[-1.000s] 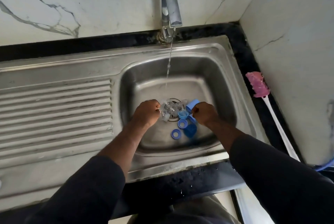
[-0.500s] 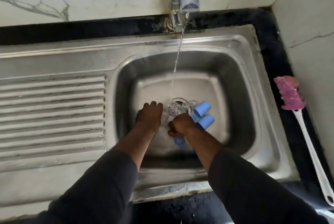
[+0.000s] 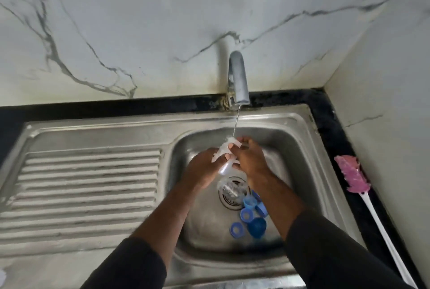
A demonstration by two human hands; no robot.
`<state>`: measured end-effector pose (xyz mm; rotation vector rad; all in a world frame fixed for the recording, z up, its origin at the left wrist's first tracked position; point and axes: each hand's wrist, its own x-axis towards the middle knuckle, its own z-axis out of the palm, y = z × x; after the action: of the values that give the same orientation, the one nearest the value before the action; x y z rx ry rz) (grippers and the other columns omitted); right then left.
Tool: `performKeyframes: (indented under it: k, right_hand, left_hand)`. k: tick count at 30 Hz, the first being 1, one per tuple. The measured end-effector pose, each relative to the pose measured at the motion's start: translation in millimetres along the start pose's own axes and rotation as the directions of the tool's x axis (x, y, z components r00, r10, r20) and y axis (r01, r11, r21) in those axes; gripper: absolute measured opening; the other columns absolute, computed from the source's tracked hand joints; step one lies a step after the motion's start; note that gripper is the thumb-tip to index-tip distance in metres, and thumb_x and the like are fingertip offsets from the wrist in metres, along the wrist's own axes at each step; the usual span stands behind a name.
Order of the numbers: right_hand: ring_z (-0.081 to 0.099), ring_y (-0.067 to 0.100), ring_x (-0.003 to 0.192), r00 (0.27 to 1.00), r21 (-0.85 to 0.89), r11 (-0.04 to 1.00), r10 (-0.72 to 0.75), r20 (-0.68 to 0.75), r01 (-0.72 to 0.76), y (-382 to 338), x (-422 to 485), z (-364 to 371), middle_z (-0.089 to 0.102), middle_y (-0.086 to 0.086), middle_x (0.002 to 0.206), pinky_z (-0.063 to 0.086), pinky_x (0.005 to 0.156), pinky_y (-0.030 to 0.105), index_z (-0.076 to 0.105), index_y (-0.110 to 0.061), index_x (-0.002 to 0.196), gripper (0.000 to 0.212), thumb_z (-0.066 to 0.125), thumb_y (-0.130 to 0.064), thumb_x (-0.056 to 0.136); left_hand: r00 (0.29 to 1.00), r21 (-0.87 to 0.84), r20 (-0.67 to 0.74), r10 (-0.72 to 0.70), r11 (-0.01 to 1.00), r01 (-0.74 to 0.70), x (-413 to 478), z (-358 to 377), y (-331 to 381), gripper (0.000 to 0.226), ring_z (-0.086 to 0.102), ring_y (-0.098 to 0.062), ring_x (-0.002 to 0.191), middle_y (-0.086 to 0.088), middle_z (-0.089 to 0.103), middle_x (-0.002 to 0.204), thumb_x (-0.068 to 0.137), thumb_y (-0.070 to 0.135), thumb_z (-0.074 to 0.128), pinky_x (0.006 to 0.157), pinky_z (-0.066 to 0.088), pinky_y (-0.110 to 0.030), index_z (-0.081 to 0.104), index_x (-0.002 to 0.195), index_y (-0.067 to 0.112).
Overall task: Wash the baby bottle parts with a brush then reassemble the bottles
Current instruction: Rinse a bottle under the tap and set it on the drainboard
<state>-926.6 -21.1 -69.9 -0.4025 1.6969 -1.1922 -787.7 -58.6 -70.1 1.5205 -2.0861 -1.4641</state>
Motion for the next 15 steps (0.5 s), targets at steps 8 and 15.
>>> performKeyframes:
  k: [8,15]
  right_hand:
    - [0.066,0.018,0.072,0.993,0.168,0.985,0.008,0.114,-0.028,-42,0,-3,0.070,0.009,0.086,0.055,0.070,0.028,0.069,-0.008,0.094,0.010,0.060,-0.003,0.097]
    - [0.071,0.020,0.077,0.993,0.239,0.971,-0.035,0.110,0.008,-51,1,-15,0.076,0.009,0.086,0.055,0.072,0.032,0.071,-0.009,0.092,0.020,0.054,0.001,0.097]
  left_hand:
    - [0.987,-0.147,-0.133,0.092,0.983,-0.111,22,-7,23,0.084,0.065,-0.018,0.113,-0.001,0.069,0.125,0.068,0.072,0.060,0.101,0.050,-0.041,0.058,0.136,0.023]
    - [0.992,-0.322,-0.112,0.064,0.942,-0.097,53,-8,26,0.062,0.069,-0.021,0.108,-0.001,0.073,0.117,0.076,0.064,0.062,0.101,0.051,-0.052,0.068,0.125,0.027]
